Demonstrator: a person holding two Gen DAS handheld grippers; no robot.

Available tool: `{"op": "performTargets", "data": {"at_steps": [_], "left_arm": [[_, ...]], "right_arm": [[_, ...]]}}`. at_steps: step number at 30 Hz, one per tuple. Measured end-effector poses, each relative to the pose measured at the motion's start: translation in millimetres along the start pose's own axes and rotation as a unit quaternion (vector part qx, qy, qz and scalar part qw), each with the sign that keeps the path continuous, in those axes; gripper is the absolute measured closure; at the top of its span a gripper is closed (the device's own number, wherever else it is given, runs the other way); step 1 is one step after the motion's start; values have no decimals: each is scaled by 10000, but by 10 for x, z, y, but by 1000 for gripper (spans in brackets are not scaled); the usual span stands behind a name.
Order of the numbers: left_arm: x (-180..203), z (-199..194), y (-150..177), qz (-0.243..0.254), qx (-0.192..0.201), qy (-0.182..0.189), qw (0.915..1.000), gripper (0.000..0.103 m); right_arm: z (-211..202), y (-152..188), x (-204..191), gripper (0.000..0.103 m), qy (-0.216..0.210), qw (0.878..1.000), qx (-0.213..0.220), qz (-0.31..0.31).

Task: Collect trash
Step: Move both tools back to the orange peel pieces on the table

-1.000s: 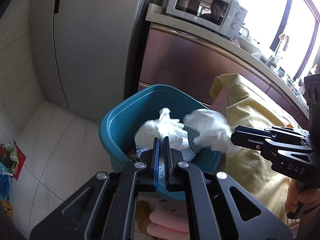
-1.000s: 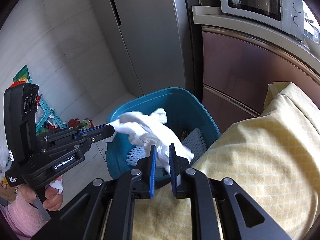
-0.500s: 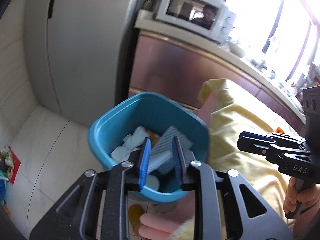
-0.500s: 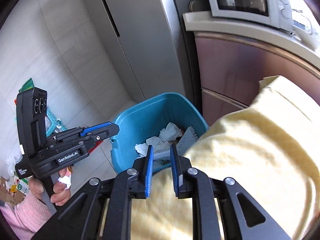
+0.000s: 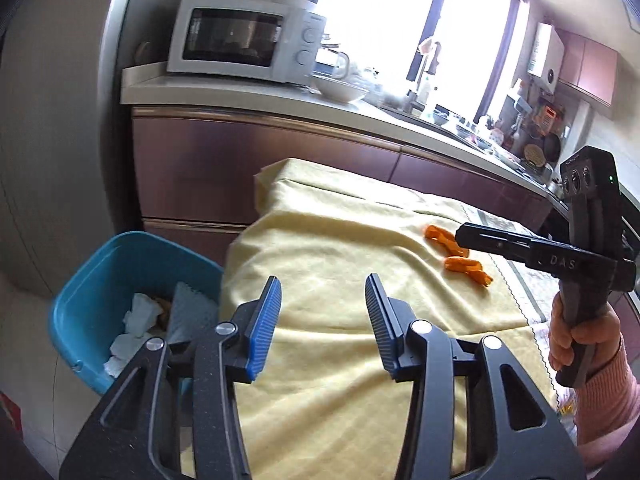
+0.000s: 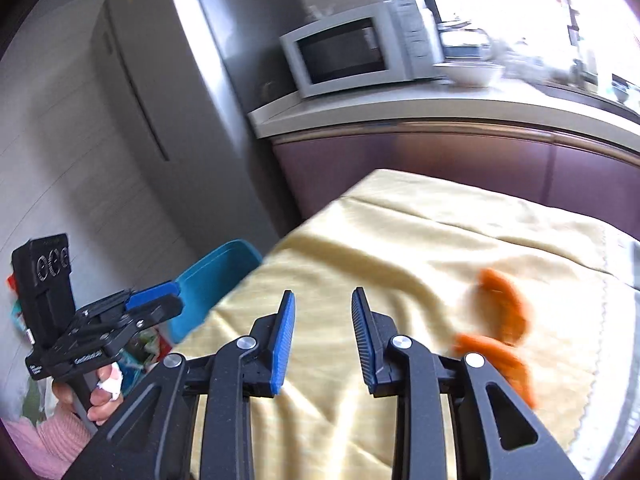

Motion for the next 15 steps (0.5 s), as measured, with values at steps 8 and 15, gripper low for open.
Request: {"op": "performTargets", "data": {"at_steps": [8,15], "left_arm": [[849,504,50,576,-377,554,9961,60],[1308,922,59,917,-676,777,9904,60]], "right_arm": [[-210,18,910,76,675,9956,124,645],[23,122,1270,75,798,9928,-148,881]]}}
Point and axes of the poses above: each gripper's, at about its wrist camera, not at the fingertips, and z roughly the way its jaws point, x to its right, y to its underside, the point moved 7 cm from there along z, roughly the way its jaws point, and after that the axes turned 5 degrees about x, right-handed, at the moved point
